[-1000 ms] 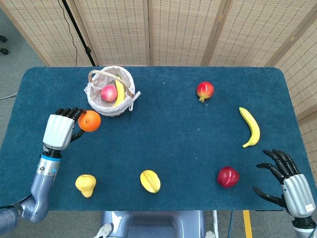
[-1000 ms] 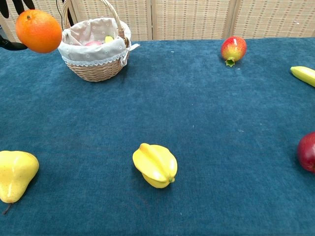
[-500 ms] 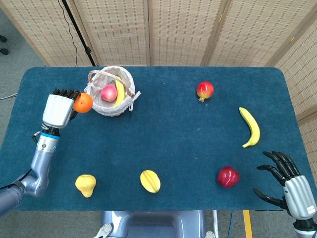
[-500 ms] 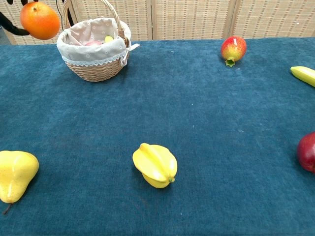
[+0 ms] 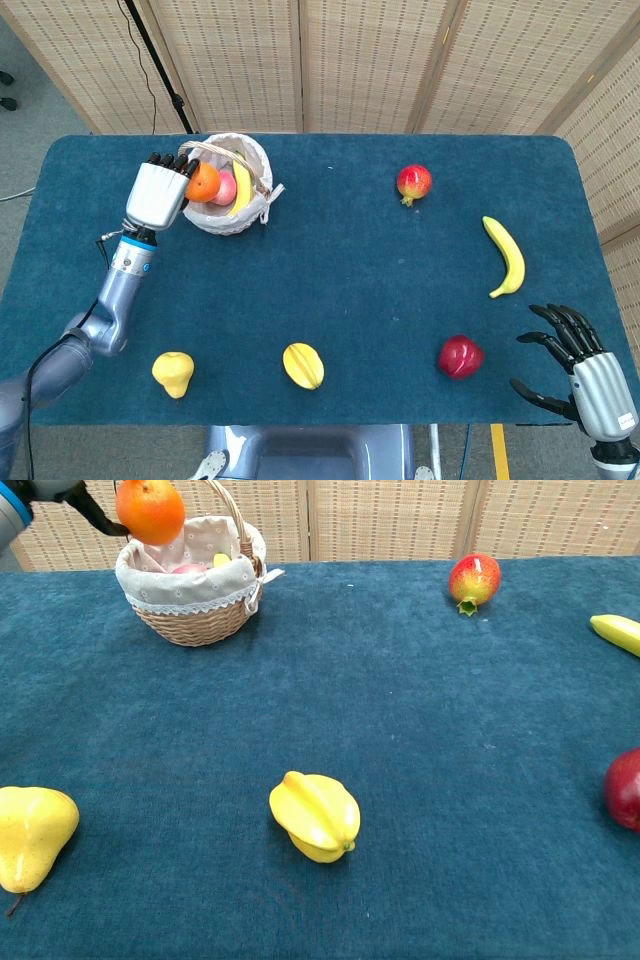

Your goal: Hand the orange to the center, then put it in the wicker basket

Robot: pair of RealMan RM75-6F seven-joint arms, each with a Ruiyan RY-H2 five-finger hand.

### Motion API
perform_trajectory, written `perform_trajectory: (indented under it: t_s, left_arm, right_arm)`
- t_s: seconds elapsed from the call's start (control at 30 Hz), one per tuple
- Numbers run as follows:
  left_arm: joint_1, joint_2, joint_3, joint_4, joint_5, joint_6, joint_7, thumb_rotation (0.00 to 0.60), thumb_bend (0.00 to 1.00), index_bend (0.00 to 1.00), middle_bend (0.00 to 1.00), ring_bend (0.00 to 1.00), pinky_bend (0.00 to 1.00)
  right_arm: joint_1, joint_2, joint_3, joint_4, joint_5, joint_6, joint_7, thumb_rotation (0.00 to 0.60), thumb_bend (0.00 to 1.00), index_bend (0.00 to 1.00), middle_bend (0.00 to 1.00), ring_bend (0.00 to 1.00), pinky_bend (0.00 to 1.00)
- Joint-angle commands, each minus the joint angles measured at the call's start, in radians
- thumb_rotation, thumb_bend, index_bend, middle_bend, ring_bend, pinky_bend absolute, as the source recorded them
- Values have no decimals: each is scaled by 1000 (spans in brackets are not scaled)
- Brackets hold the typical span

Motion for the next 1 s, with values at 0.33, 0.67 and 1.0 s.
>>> perform_trajectory:
  t_s: [0.33,0.67,1.0]
  left_arm:
    - [-22,0,84,39,37,-42,-130,600,0,277,189,147,265]
    - [81,168,81,-324,-20,24,-34,600,0,269,180,140,264]
    - [294,413,111,-869,-154,103,29,600,0,80,124,114,264]
  right_arm:
    - [-3,1,4,0,6,1,-1,600,0,379,182,144,119]
    - [0,-4,8,1,15,-10,-3,600,0,380,182,150,122]
    - [9,-18,8,3,18,-36,-35,600,0,375,182,150,123]
